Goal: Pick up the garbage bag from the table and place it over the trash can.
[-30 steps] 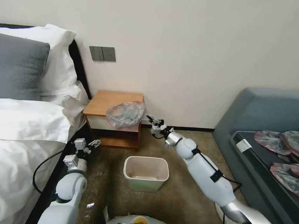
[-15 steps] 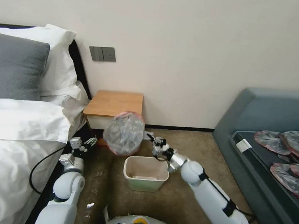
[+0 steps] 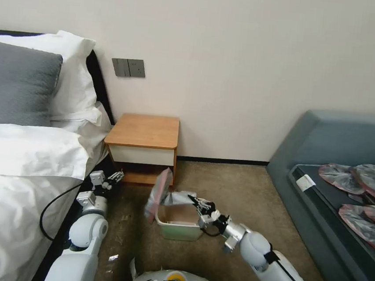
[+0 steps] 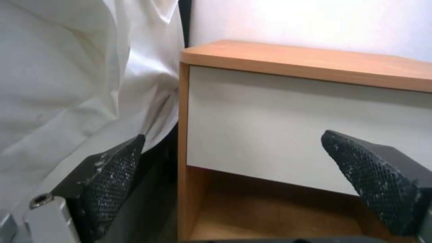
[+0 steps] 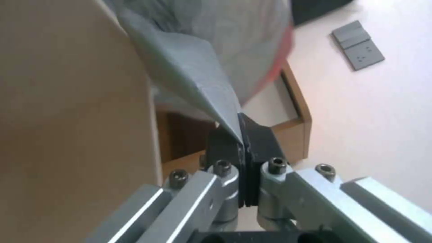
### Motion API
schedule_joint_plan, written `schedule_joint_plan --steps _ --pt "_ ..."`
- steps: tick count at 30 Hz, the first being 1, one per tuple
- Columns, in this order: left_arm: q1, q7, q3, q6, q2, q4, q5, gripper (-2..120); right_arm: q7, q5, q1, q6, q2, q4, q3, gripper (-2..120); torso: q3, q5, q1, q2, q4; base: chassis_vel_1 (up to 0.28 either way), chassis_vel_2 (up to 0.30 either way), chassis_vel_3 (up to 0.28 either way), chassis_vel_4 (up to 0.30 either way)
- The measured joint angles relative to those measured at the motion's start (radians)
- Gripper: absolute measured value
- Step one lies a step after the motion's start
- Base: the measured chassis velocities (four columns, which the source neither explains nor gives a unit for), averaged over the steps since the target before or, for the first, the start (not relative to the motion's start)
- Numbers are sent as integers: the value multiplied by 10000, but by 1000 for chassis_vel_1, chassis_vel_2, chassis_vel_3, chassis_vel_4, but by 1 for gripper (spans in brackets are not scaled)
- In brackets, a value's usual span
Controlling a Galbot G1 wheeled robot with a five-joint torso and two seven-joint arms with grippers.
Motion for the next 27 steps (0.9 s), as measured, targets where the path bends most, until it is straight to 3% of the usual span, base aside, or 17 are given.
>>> schedule_joint_plan --steps 18,27 --pt "-7 8 233 16 -70 63 113 100 9 308 -768 185 -237 99 464 0 1 2 0 0 0 0 0 0 0" --pt "-42 38 404 16 7 157 139 100 -208 1098 -961 90 -644 367 764 32 1 2 0 0 0 0 0 0 0"
